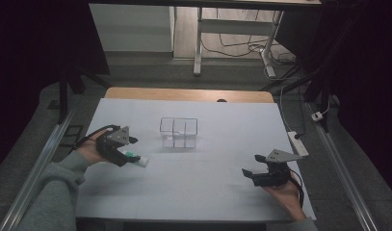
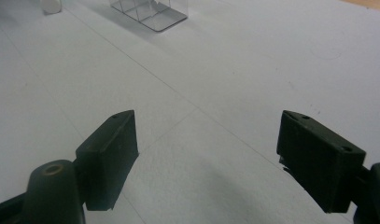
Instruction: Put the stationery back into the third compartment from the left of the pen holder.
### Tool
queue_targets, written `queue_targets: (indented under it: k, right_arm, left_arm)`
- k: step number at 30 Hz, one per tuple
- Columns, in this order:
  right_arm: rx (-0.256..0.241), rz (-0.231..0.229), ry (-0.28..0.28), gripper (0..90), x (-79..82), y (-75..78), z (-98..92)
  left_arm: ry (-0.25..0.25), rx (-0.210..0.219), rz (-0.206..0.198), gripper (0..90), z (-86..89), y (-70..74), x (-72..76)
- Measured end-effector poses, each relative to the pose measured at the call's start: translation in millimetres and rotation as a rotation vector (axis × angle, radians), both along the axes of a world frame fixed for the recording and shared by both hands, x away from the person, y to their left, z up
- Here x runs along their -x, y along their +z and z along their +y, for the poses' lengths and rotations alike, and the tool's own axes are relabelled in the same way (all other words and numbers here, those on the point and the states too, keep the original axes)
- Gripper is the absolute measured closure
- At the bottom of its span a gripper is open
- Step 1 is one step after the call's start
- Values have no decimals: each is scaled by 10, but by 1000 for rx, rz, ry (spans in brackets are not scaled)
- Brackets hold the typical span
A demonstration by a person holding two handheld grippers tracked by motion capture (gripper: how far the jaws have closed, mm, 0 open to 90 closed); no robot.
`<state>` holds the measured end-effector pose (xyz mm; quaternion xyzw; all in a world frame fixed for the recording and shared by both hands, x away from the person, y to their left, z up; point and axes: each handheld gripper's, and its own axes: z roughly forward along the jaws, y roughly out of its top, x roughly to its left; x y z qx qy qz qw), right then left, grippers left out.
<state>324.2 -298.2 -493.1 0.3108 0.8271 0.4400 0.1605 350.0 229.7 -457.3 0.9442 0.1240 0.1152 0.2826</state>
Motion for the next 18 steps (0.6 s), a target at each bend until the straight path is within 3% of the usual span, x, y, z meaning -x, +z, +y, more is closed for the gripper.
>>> queue_targets:
  k: [9,15,16,18]
  right_arm:
    - [9,3,1,198,-1,-6,0]
    - [10,6,-2,198,-2,-9,-1]
    - [10,7,-2,198,-3,-11,0]
    - [17,11,1,198,-5,-11,-1]
  left_arm:
    - [-50,-70,68,297,-90,-103,-192]
    - [-78,-89,106,299,-143,-198,-260]
    - [-91,-116,113,302,-169,-235,-276]
    - [-99,-124,118,304,-179,-253,-285]
